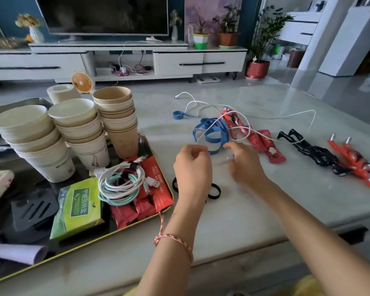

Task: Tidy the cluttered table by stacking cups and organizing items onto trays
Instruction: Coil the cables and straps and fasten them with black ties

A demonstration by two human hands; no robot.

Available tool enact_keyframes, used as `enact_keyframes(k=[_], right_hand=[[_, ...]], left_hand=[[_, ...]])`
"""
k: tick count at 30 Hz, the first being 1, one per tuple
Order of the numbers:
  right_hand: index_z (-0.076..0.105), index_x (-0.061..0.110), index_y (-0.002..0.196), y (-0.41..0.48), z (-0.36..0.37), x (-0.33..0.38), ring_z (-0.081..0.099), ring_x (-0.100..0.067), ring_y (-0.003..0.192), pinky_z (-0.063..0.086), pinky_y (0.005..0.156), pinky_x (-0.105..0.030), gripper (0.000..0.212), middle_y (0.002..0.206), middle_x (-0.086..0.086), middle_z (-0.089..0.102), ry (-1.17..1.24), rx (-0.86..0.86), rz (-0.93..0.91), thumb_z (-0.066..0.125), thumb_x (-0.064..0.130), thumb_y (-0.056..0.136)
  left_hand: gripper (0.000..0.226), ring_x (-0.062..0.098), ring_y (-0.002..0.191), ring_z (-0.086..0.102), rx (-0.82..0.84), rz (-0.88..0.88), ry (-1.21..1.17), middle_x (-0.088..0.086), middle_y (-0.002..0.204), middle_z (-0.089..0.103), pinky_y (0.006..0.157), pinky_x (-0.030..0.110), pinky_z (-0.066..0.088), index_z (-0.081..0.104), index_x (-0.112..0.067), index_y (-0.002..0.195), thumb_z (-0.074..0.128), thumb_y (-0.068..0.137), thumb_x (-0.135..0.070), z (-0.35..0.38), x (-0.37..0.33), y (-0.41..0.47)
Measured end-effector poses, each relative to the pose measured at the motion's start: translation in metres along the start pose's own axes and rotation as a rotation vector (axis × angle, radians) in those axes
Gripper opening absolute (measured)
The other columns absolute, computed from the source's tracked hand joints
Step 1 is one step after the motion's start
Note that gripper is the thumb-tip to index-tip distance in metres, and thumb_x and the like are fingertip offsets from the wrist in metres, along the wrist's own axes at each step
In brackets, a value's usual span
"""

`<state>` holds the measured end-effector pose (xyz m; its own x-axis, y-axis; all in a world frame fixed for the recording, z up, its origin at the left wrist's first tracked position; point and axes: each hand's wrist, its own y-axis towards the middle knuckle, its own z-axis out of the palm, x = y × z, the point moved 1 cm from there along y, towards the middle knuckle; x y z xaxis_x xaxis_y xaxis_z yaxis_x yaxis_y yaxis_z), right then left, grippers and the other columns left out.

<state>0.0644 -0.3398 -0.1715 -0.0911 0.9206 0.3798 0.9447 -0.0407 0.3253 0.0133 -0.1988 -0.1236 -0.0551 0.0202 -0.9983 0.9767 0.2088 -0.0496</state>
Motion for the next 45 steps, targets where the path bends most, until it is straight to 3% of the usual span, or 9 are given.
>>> enact_keyframes(k=[5,10,15,23,28,32,37,41,45], right_hand=[[0.065,0.017,0.103,0.007,0.002,-0.010,0.046,-0.025,0.109,0.029,0.090,-0.034,0.019,0.111,-0.003,0.057,-0.176,0.121,-0.060,0.049,0.019,0.092],[0.063,0.006,0.089,-0.007,-0.026,-0.003,0.052,-0.027,0.094,0.036,0.081,-0.035,0.014,0.096,-0.008,0.060,0.066,-0.057,-0.132,0.050,0.009,0.091],[0.066,0.010,0.086,-0.066,-0.057,-0.004,0.055,-0.021,0.078,0.043,0.074,-0.032,0.005,0.084,-0.002,0.060,0.092,-0.015,-0.401,0.062,0.009,0.086],[0.034,0.010,0.141,-0.052,-0.084,-0.012,0.030,-0.025,0.129,0.023,0.108,-0.032,0.063,0.140,-0.014,0.033,0.187,-0.305,-0.216,0.059,0.019,0.083],[0.068,0.015,0.096,-0.040,-0.082,-0.003,0.044,-0.021,0.114,0.026,0.100,-0.031,0.019,0.124,-0.004,0.056,0.151,-0.272,-0.210,0.058,0.024,0.083],[0.065,0.005,0.081,-0.029,-0.081,-0.014,0.049,-0.017,0.069,0.036,0.070,-0.034,0.014,0.071,0.002,0.059,0.331,-0.247,-0.149,0.056,0.012,0.090],[0.067,0.004,0.093,-0.028,-0.077,-0.023,0.055,-0.034,0.078,0.042,0.070,-0.034,0.017,0.082,-0.018,0.063,0.515,-0.140,-0.032,0.052,0.011,0.093],[0.067,0.008,0.108,-0.038,-0.084,-0.008,0.050,-0.022,0.074,0.041,0.071,-0.034,0.023,0.079,-0.003,0.052,0.335,-0.089,-0.221,0.048,0.010,0.095],[0.066,0.010,0.081,-0.054,-0.087,0.012,0.054,-0.029,0.066,0.030,0.057,-0.029,0.019,0.065,0.008,0.031,-0.054,0.056,-0.436,0.051,0.015,0.092]], left_hand=[[0.016,0.020,0.071,0.055,-0.022,-0.179,-0.179,0.004,0.078,0.060,0.076,0.032,0.047,0.059,-0.012,0.084,0.046,0.084,-0.002,0.017,0.006,0.002],[0.006,0.021,0.073,0.046,-0.039,-0.244,-0.151,0.004,0.078,0.048,0.071,0.029,0.040,0.048,-0.011,0.088,0.044,0.091,-0.015,0.029,0.007,0.010],[0.028,0.012,0.048,0.056,0.147,-0.236,-0.373,-0.001,0.052,0.057,0.053,0.023,0.052,0.055,-0.007,0.079,0.037,0.099,-0.014,0.034,-0.005,0.006],[0.023,0.003,0.029,0.017,0.611,-0.318,-0.270,-0.009,0.037,0.024,0.031,0.012,0.010,0.046,-0.014,0.067,0.038,0.088,-0.011,0.015,-0.023,-0.023],[0.016,0.003,0.034,0.012,0.855,-0.328,-0.495,-0.011,0.041,0.016,0.034,0.016,0.009,0.053,-0.017,0.060,0.048,0.074,-0.022,0.001,-0.029,-0.039],[0.011,0.005,0.042,0.009,0.801,-0.255,-0.832,-0.010,0.049,0.013,0.037,0.016,0.009,0.057,-0.019,0.066,0.051,0.075,-0.020,-0.015,-0.033,-0.031],[0.026,0.002,0.043,0.016,0.750,-0.290,-1.300,-0.012,0.051,0.025,0.036,0.020,0.018,0.060,-0.009,0.085,0.036,0.091,-0.016,-0.032,-0.027,-0.015],[0.024,0.003,0.044,0.017,0.653,-0.184,-1.066,-0.011,0.048,0.035,0.037,0.016,0.022,0.060,-0.015,0.093,0.036,0.089,-0.020,-0.027,-0.028,-0.012],[0.028,0.002,0.038,0.026,0.581,-0.167,-0.778,-0.011,0.047,0.037,0.035,0.009,0.021,0.057,-0.015,0.087,0.032,0.098,-0.021,-0.012,-0.027,-0.010]])
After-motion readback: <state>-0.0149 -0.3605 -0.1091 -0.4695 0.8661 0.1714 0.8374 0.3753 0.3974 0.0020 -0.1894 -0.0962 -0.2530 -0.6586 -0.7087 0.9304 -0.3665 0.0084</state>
